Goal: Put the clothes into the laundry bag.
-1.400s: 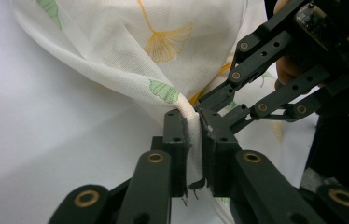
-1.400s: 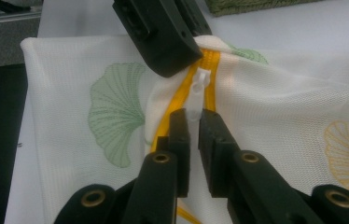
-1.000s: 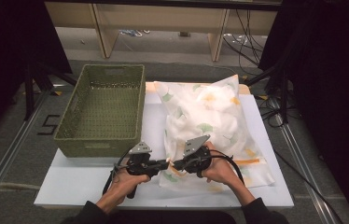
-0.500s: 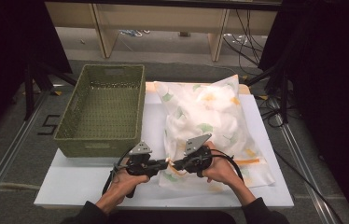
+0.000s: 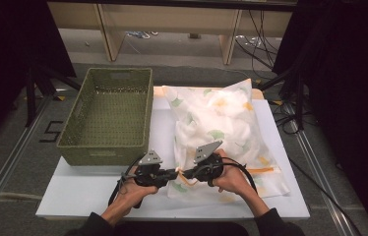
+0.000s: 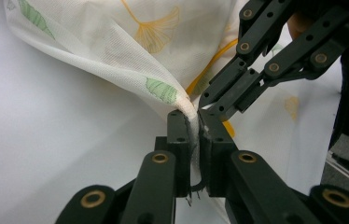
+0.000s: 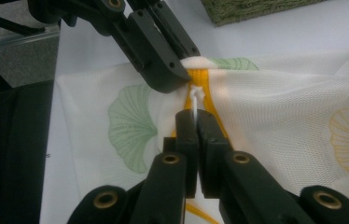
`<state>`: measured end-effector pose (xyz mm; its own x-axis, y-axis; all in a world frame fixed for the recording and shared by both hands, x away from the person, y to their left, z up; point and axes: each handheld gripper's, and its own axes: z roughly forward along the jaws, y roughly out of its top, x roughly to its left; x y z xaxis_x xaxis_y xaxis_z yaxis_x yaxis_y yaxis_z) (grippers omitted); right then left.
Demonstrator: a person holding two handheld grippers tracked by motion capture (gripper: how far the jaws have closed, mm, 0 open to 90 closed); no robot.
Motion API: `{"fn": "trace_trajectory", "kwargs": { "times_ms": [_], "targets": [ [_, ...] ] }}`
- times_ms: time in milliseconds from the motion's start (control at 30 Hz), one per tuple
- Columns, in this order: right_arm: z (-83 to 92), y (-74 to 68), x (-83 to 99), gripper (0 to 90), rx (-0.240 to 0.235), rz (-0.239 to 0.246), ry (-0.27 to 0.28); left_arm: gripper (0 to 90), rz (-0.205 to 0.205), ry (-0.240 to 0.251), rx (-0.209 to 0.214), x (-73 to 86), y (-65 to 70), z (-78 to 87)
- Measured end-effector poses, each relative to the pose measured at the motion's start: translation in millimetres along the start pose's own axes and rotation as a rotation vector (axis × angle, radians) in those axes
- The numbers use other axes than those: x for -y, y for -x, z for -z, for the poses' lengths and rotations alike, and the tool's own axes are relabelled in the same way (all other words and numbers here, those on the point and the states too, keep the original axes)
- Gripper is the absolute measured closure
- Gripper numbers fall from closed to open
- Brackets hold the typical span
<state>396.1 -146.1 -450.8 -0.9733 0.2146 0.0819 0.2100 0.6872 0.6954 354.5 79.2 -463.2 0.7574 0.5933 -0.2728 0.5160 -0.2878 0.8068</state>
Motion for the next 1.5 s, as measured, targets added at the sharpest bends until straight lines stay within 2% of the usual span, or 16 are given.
{"fn": "trace_trajectory", "kwargs": {
  "times_ms": [67, 167, 267, 300, 333, 400, 633, 667, 767, 867, 967, 1000, 1133, 1300, 1367, 1500],
  "targets": [
    [1.3, -1.9, -0.2, 89.9, 0.006, -0.027, -0.008, 83.1, -0.004, 0.008, 0.001, -0.4, 1.0, -0.7],
    [1.0, -0.9, -0.6, 89.9, 0.010, -0.038, -0.007, 83.2, -0.013, 0.001, -0.003, 0.5, 2.9, -1.1],
    [-0.5, -1.8, -1.7, 89.9, 0.008, -0.021, -0.007, 83.3, -0.022, -0.008, -0.004, 0.3, 2.6, -1.4],
    [-1.1, -2.6, -2.1, 89.8, 0.011, -0.041, -0.017, 83.3, -0.029, -0.013, -0.006, 0.8, 2.8, -1.3],
    [-2.2, -2.2, -2.8, 89.9, 0.014, -0.025, -0.022, 83.3, -0.032, -0.016, -0.006, 1.0, 3.1, -1.3],
    [-3.1, -4.5, -3.9, 90.0, 0.019, -0.033, -0.040, 83.3, -0.033, -0.016, -0.013, 1.0, 3.5, -1.2],
    [-2.8, -5.9, -3.9, 90.0, 0.019, -0.047, -0.040, 83.6, -0.052, -0.030, -0.009, 1.5, 1.1, -0.4],
    [-2.7, -6.4, -4.2, 90.0, 0.024, -0.041, -0.039, 83.7, -0.042, -0.022, -0.009, 2.3, 1.7, -0.9],
    [-3.3, -6.8, -4.8, 90.0, 0.037, -0.021, -0.045, 83.7, -0.054, -0.035, -0.007, 2.6, 0.6, -0.1],
    [-3.6, -8.6, -4.7, 90.0, 0.038, -0.035, -0.053, 84.0, -0.076, -0.048, -0.004, 3.2, -0.1, 1.6],
    [-4.7, -9.7, -5.8, 90.0, 0.043, -0.014, -0.054, 84.2, -0.073, -0.052, -0.003, 5.4, -1.5, 3.1],
    [-5.2, -10.6, -6.4, 90.0, 0.037, -0.003, -0.054, 84.2, -0.046, -0.050, -0.008, 6.9, -0.4, 2.8],
    [-7.4, -13.3, -7.3, 90.0, 0.043, 0.004, -0.068, 84.2, -0.065, -0.071, 0.000, 9.4, -3.6, 2.3],
    [-10.4, -16.8, -7.7, 90.0, 0.044, -0.009, -0.086, 84.6, -0.025, -0.073, 0.005, 10.7, -4.0, 1.8],
    [-10.5, -16.9, -7.7, 90.0, 0.044, -0.008, -0.086, 84.8, -0.048, -0.084, -0.005, 10.1, -4.0, 2.4],
    [-9.3, -15.1, -7.3, 90.0, 0.044, 0.007, -0.076, 84.9, -0.061, -0.076, -0.004, 9.4, -4.2, 2.4]
  ]
}}
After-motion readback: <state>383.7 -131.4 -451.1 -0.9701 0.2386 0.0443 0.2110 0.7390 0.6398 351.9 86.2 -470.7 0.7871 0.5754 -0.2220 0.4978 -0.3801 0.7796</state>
